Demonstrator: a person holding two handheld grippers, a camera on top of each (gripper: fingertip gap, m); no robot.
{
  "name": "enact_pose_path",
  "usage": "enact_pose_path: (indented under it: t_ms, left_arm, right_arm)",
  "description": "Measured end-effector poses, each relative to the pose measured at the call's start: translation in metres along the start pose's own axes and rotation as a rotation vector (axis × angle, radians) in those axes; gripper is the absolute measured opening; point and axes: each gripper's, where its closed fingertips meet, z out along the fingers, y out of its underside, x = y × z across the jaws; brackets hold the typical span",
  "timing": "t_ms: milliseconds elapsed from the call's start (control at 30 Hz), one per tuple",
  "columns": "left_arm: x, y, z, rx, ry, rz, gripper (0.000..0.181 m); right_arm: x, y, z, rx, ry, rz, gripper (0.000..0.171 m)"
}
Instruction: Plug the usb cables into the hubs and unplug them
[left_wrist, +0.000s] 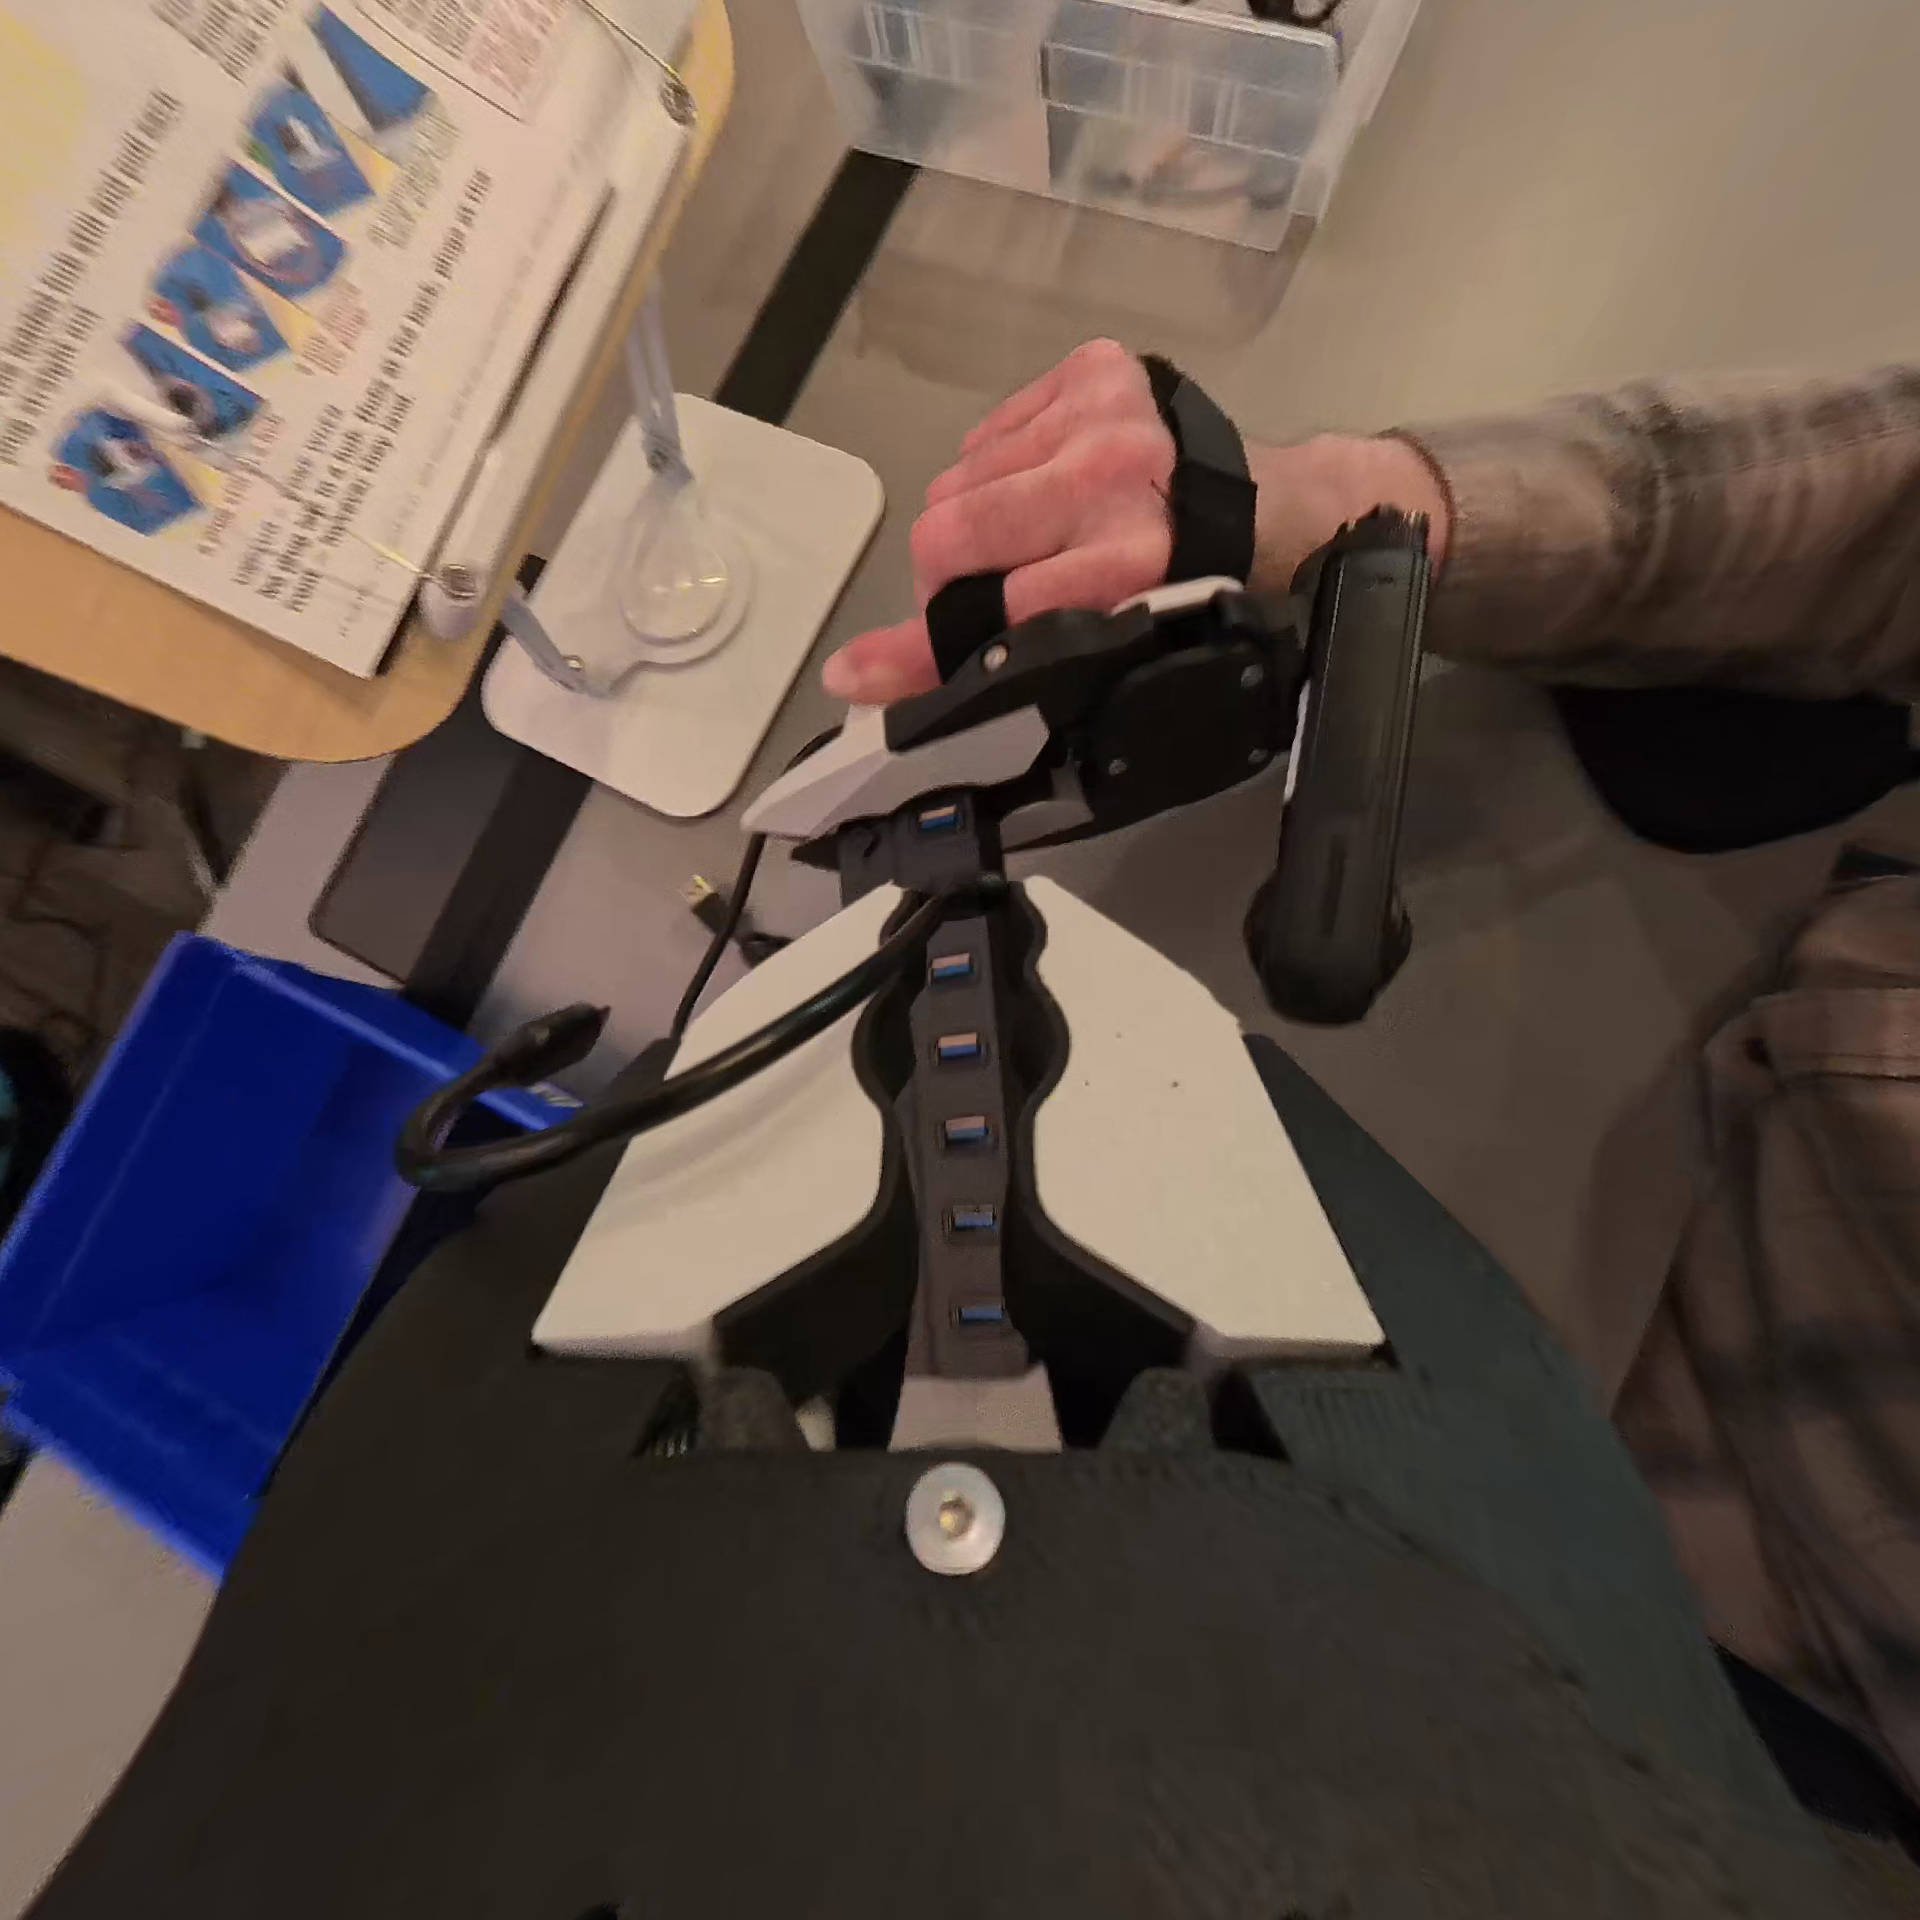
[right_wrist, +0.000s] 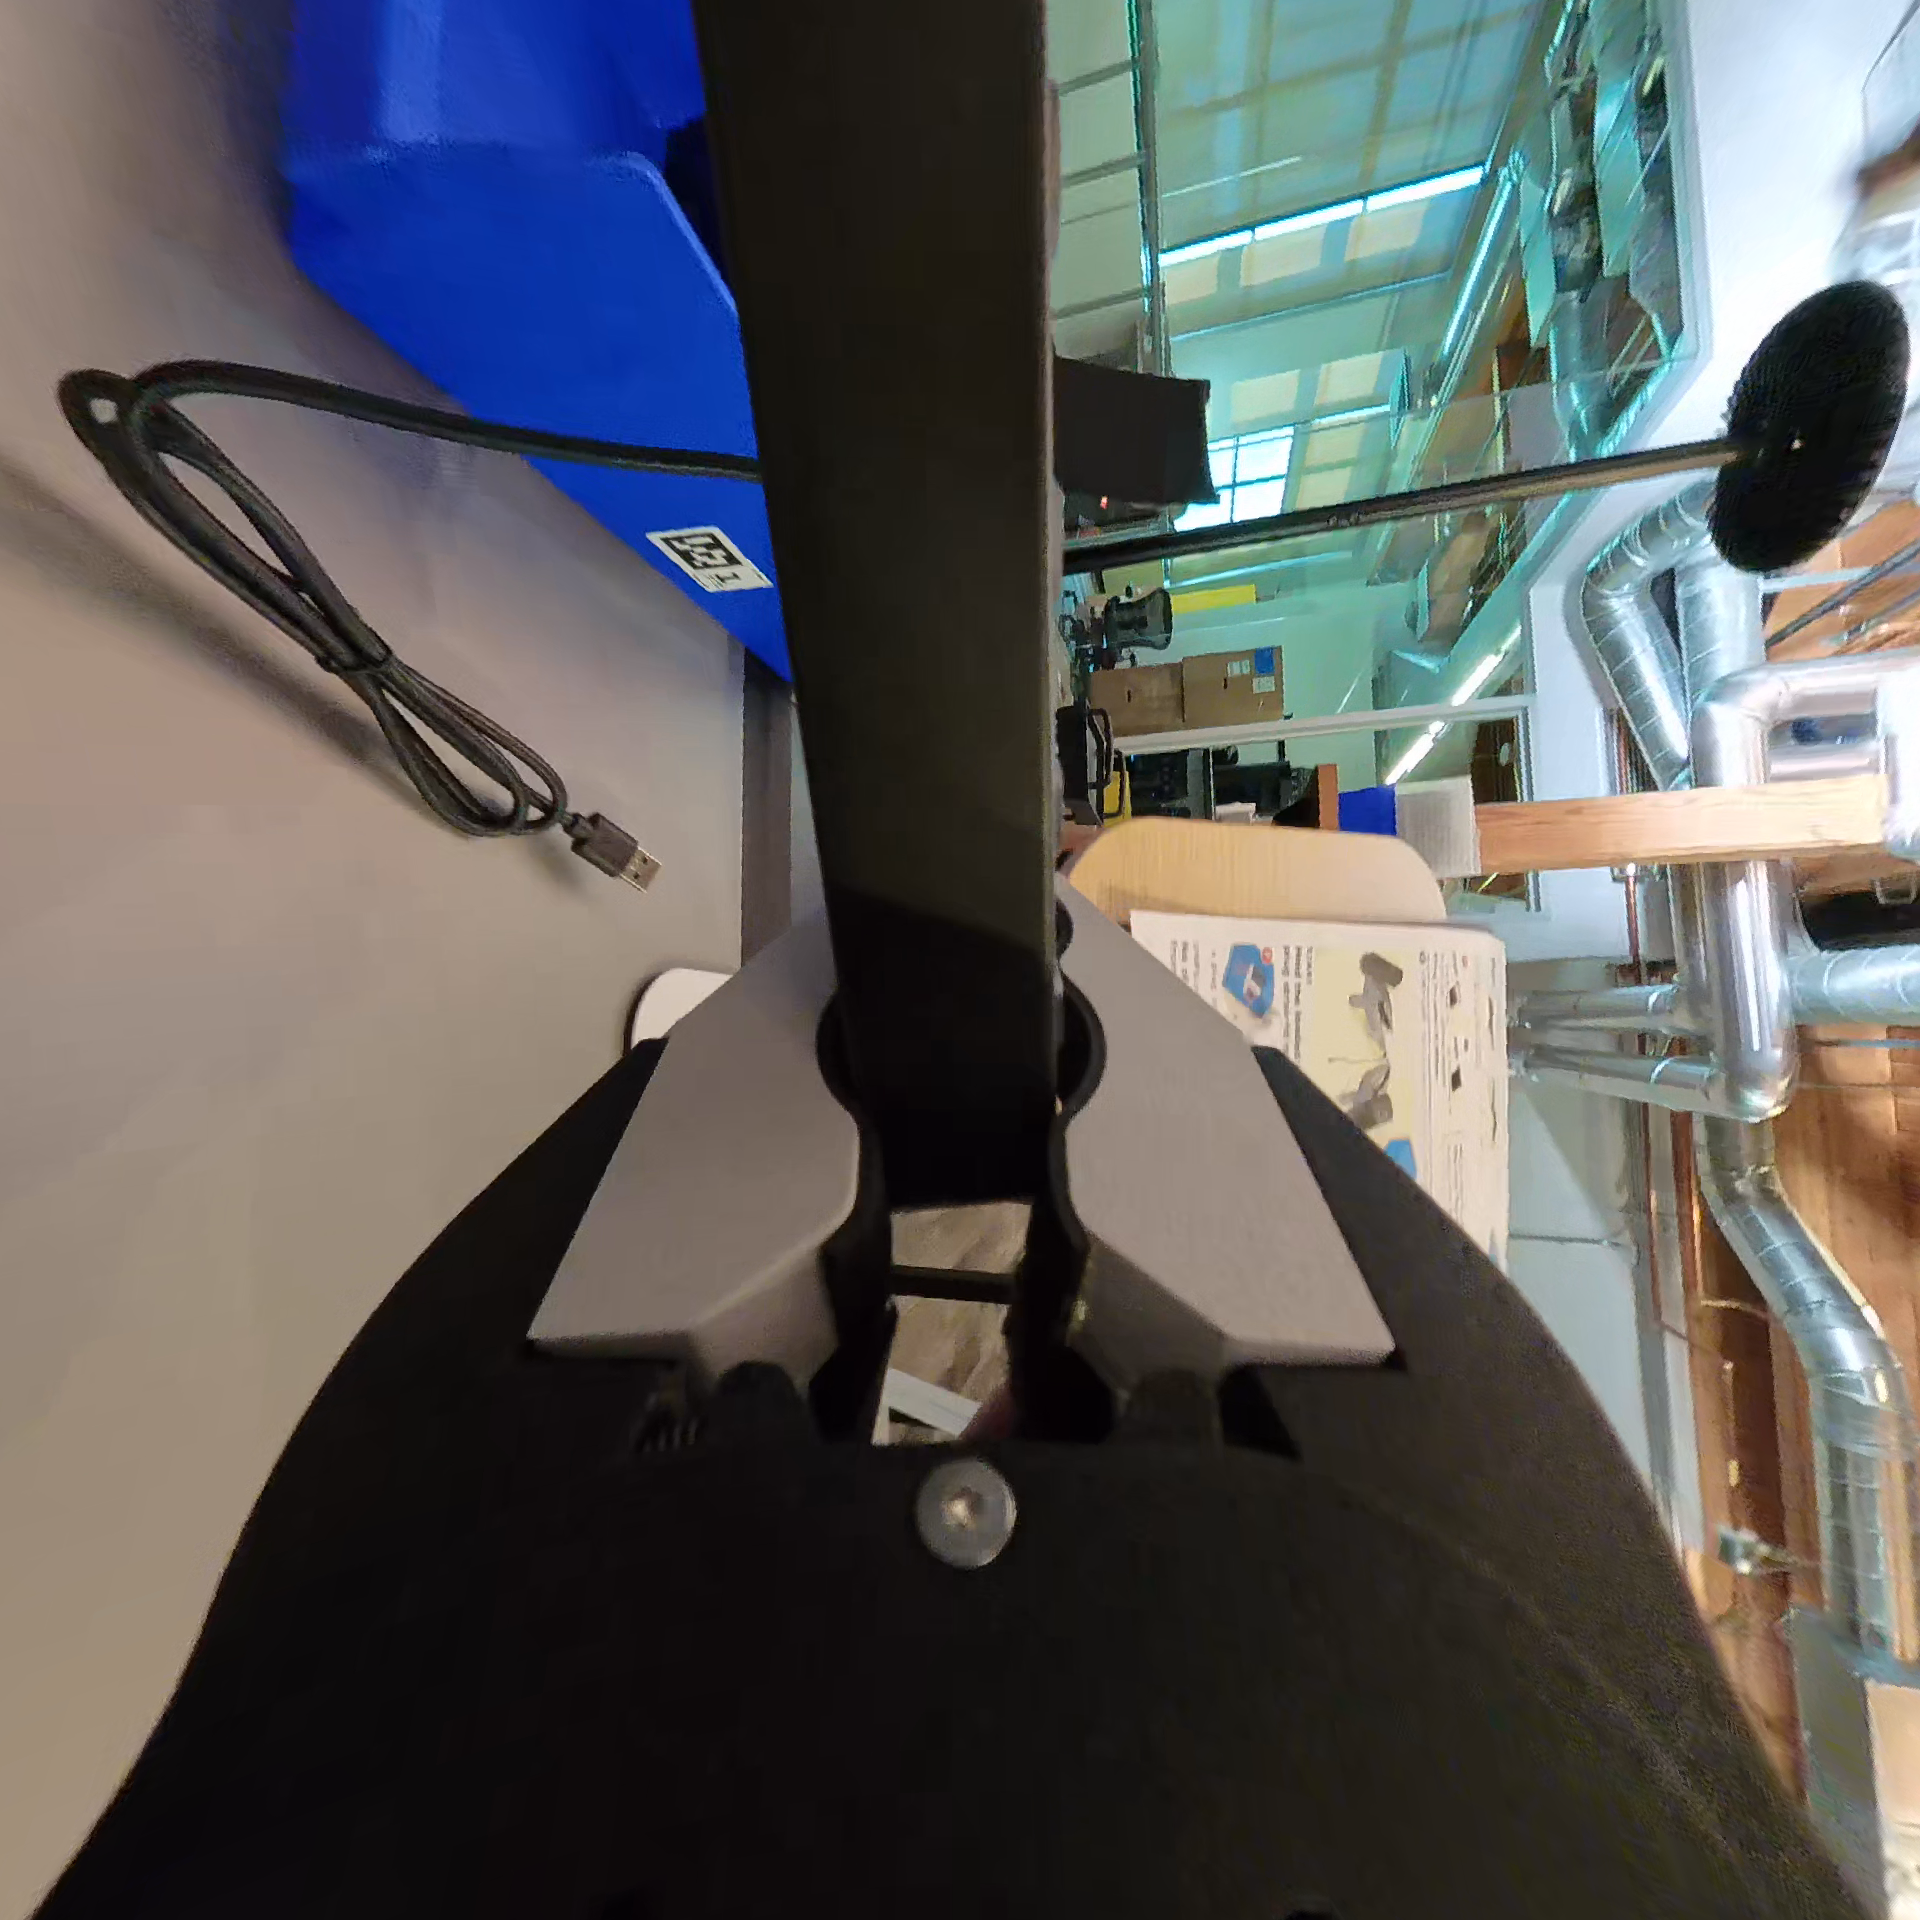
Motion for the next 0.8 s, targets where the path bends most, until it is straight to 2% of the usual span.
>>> enact_pose_path:
  t_ms: [33,233,367,467,600,800]
  left_arm:
    - [0.002,0.0,-0.007,0.012,-0.028,0.014,0.014]
    - [0.018,-0.001,-0.046,0.164,-0.136,0.008,0.014]
    - [0.02,0.026,-0.041,0.163,-0.205,-0.036,0.015]
    - [0.035,0.047,-0.009,0.14,-0.188,-0.061,0.015]
    - [0.045,0.062,0.051,0.121,-0.221,-0.014,0.015]
    - [0.067,0.073,0.147,0.054,-0.111,-0.035,0.015]
  right_arm:
    - [0.003,0.006,0.0,-0.006,0.004,0.019,0.022]
    - [0.024,0.037,-0.007,-0.027,0.024,0.115,0.022]
    - [0.039,0.064,-0.015,-0.042,0.03,0.23,0.022]
    - [0.054,0.085,-0.024,-0.052,0.04,0.33,0.022]
    - [0.065,0.103,-0.035,-0.054,0.042,0.405,0.022]
    - [0.078,0.121,-0.048,-0.056,0.055,0.479,0.023]
